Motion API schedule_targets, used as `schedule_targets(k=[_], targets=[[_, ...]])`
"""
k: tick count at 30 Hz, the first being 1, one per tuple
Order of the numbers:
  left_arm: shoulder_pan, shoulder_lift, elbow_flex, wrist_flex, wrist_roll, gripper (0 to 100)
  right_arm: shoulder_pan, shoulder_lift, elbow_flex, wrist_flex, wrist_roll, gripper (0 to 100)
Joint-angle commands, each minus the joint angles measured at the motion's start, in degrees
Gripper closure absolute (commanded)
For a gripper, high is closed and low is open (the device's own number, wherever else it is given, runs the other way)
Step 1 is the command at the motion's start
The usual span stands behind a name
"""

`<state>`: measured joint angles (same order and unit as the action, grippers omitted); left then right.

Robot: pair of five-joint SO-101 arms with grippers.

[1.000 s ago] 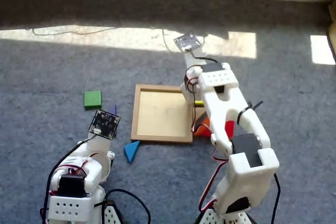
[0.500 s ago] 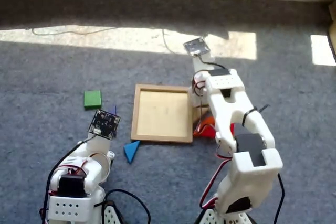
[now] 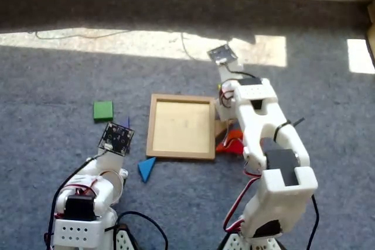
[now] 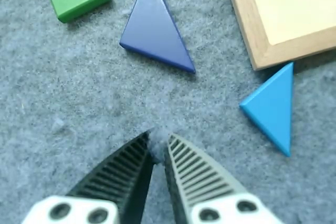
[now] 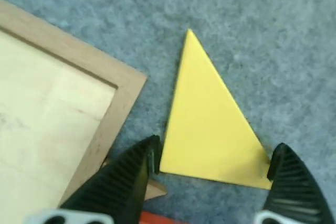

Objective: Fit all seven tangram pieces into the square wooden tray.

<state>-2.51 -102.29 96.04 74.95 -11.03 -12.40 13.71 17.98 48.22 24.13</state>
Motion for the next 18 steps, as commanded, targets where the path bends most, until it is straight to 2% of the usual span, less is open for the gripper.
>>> schedule_targets(k=[1,3,8,14,18], targets=[[-0.7,-0.7,1.2,0.2,0.1,99,-0.9,-0.5,-0.2,-0.6,1.3,67.8],[-0.7,-0.7,1.2,0.2,0.1,99,-0.5,-0.5,0.0,-0.6,1.3,69.6],[-0.7,-0.7,1.2,0.2,0.1,99,1.4,-0.5,0.0,-0.4,1.5,82.3],[-0.7,-0.7,1.2,0.2,0.1,99,4.4,-0.6,-0.5,6.2,0.6,82.5],[-0.7,-0.7,1.2,0.2,0.1,99,5.1,-0.6,-0.5,6.4,-6.4,82.5]])
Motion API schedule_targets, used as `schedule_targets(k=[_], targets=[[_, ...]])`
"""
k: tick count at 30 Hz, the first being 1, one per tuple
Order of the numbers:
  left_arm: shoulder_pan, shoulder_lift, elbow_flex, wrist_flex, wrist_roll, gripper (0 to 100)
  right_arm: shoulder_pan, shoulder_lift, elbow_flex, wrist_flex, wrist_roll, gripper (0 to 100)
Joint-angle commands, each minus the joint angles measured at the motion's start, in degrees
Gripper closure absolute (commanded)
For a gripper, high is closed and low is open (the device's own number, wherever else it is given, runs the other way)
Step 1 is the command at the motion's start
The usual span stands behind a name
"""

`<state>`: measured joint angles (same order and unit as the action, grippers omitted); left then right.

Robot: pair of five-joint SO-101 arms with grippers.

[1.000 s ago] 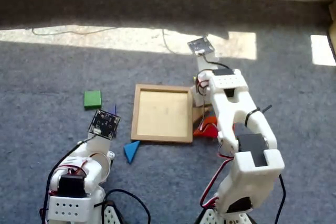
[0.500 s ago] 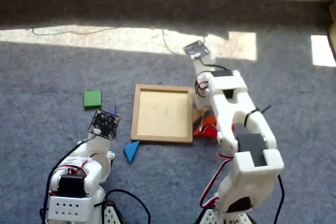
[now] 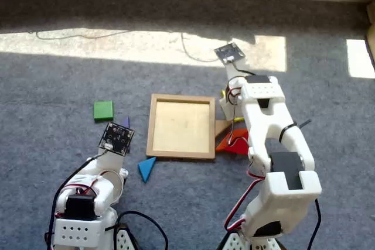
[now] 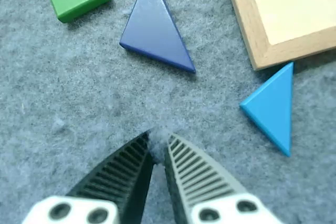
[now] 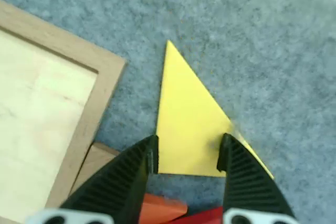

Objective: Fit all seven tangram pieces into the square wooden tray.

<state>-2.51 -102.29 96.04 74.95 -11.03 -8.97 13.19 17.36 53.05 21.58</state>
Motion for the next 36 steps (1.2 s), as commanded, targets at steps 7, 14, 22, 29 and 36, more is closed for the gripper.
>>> schedule_targets(k=[7,14,22,29,36], targets=[[-0.7,-0.7,1.2,0.2,0.1,99,1.5,-0.2,-2.5,2.4,-4.9,75.6],[-0.7,-0.7,1.2,0.2,0.1,99,-0.7,-0.1,-7.8,5.5,-4.8,64.1],[-0.7,-0.7,1.2,0.2,0.1,99,-3.9,0.8,-6.7,-2.0,0.6,64.1],[-0.7,-0.7,1.2,0.2,0.1,99,-0.2,11.1,-7.3,-1.6,0.4,64.6],[-0.7,-0.7,1.2,0.2,0.1,99,6.5,12.0,-13.7,4.6,-4.7,80.7]])
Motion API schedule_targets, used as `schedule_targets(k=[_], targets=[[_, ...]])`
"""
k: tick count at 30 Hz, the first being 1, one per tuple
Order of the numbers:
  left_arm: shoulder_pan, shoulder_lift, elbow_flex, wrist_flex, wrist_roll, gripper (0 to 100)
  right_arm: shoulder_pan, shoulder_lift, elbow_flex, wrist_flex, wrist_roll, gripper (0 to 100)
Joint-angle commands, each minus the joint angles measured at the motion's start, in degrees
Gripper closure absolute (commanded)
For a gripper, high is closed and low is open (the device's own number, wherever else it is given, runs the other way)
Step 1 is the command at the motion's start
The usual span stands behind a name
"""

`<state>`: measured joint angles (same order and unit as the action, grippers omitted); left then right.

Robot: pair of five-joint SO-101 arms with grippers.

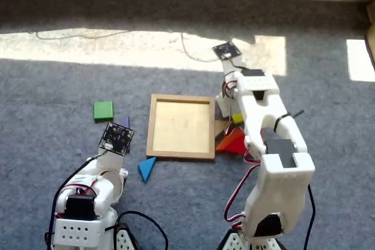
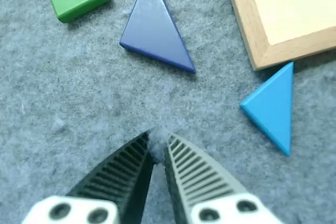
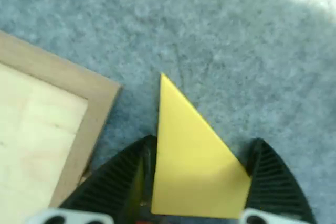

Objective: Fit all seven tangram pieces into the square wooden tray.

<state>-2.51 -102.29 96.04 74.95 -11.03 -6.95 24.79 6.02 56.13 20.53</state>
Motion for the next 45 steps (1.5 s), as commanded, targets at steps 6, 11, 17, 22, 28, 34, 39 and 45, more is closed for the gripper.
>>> schedule_targets(k=[6,11,17,22,28,34,39,45], targets=[[-0.7,-0.7,1.2,0.2,0.1,99,10.3,0.4,-4.9,1.6,-13.9,80.7],[-0.7,-0.7,1.2,0.2,0.1,99,14.6,0.3,-6.9,1.6,-19.7,80.7],[-0.7,-0.7,1.2,0.2,0.1,99,14.8,0.0,-9.7,4.8,-20.0,80.7],[-0.7,-0.7,1.2,0.2,0.1,99,14.8,0.0,-15.6,11.5,-20.0,80.7],[-0.7,-0.7,1.2,0.2,0.1,99,14.7,-1.0,-20.4,17.9,-19.8,80.6],[-0.7,-0.7,1.2,0.2,0.1,99,13.2,-12.5,-14.5,17.3,-19.6,80.6],[-0.7,-0.7,1.2,0.2,0.1,99,7.8,-20.9,-1.3,11.6,-16.9,79.3],[-0.7,-0.7,1.2,0.2,0.1,99,6.5,-24.0,8.0,8.4,-15.6,61.6]])
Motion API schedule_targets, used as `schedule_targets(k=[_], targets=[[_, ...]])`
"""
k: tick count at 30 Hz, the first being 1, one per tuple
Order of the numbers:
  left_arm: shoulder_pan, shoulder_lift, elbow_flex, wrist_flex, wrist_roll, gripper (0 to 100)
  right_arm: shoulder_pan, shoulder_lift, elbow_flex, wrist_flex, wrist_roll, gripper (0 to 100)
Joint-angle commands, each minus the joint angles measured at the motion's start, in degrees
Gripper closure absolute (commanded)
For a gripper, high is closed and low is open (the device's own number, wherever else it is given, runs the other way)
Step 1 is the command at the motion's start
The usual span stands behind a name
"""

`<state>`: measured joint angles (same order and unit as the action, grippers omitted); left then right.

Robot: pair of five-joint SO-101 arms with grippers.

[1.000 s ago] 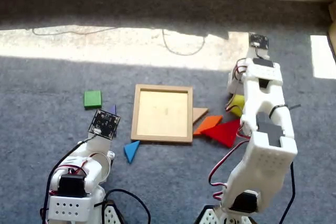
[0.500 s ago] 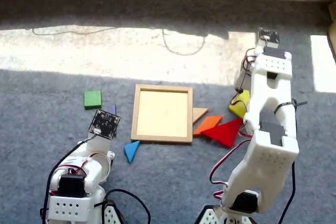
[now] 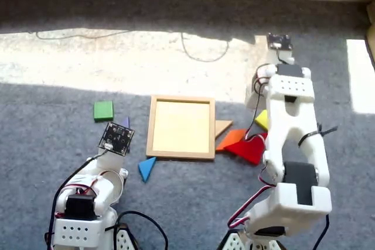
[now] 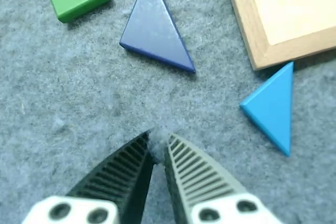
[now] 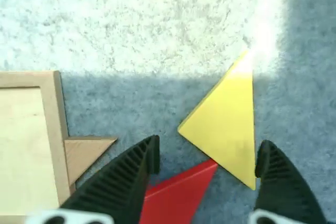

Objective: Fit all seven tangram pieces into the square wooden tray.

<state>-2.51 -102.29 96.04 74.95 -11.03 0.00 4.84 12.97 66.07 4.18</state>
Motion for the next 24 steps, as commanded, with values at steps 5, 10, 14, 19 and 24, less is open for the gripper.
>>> schedule_targets(k=[5,10,14,19,24], targets=[[-0.7,-0.7,1.2,0.2,0.1,99,-0.4,-3.9,2.0,-1.8,2.5,61.6],[-0.7,-0.7,1.2,0.2,0.1,99,-0.2,1.5,1.9,-6.9,3.2,61.4],[-0.7,-0.7,1.2,0.2,0.1,99,0.0,9.8,1.5,-8.7,3.2,61.3],[-0.7,-0.7,1.2,0.2,0.1,99,0.7,10.6,1.5,-8.7,5.4,61.3],[-0.7,-0.7,1.2,0.2,0.1,99,0.8,9.9,1.7,-8.7,5.5,61.3]])
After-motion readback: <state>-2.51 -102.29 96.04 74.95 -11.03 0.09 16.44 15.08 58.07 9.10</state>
